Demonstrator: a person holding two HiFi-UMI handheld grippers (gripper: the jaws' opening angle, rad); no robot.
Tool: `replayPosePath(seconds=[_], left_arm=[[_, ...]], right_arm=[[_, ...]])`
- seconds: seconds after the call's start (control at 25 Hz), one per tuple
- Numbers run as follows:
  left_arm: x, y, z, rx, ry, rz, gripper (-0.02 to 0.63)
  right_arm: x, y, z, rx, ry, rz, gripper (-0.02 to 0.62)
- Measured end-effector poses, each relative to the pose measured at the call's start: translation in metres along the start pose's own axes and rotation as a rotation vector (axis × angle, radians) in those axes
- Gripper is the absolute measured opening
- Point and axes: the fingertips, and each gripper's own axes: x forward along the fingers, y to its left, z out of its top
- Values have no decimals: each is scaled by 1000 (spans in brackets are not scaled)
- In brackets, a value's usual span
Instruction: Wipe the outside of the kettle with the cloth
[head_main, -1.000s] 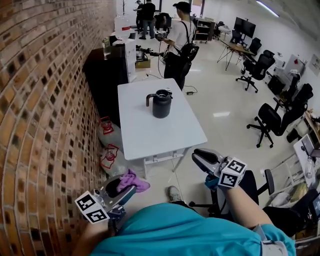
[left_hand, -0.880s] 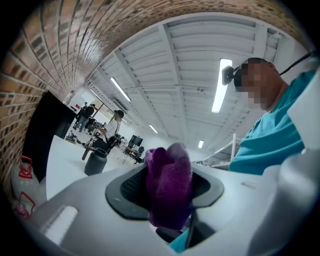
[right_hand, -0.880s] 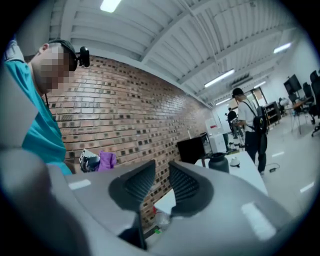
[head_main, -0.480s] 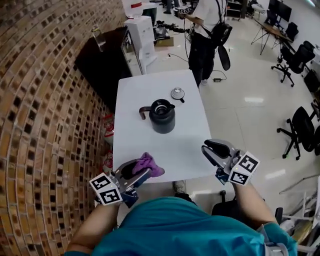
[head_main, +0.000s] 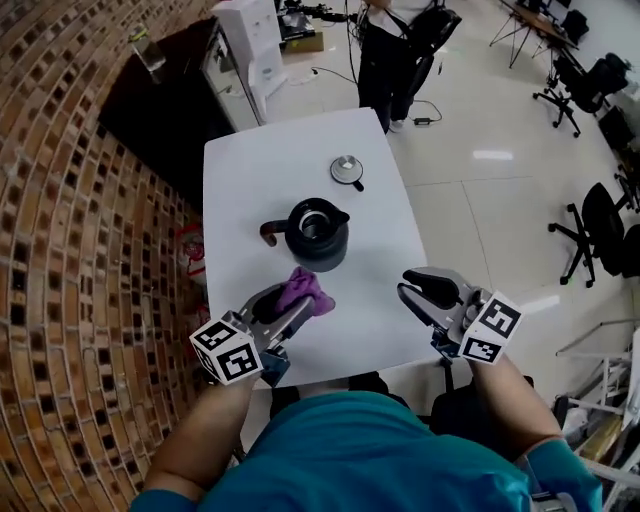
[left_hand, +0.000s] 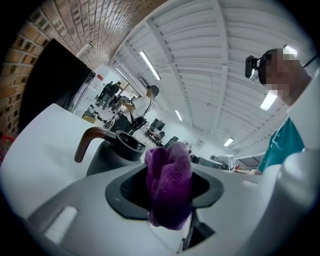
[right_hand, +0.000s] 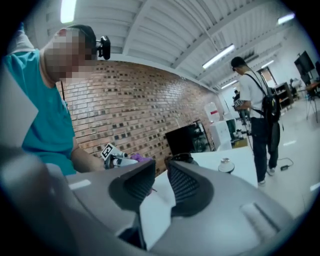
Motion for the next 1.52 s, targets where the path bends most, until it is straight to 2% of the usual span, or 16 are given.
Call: replayPosePath(seconds=[0.16, 0.36, 0.56, 0.84, 0.96, 1.04, 1.4, 1.52], left_arm=[[10, 32, 6, -30, 24, 1, 196], [30, 55, -2, -105, 33, -11, 196], [37, 77, -30, -169, 75, 21, 196], [48, 47, -27, -205, 77, -17, 196], [59, 48, -28, -261, 82, -15, 196], [60, 53, -34, -270, 94, -14, 195], [54, 118, -91, -294, 212, 139, 195], [49, 130, -97, -306, 239, 177, 195]], right_arm=[[14, 14, -15, 51, 21, -40, 80], [26, 13, -43, 115, 97, -49, 80], [35, 2, -55, 135, 128, -47, 80], [36, -5, -48, 149, 106, -52, 80], [31, -6, -46, 161, 99, -61, 80], [27, -7, -48, 169, 99, -67, 80], [24, -10, -62, 191, 119, -70, 80], [26, -6, -60, 185, 118, -61, 80]])
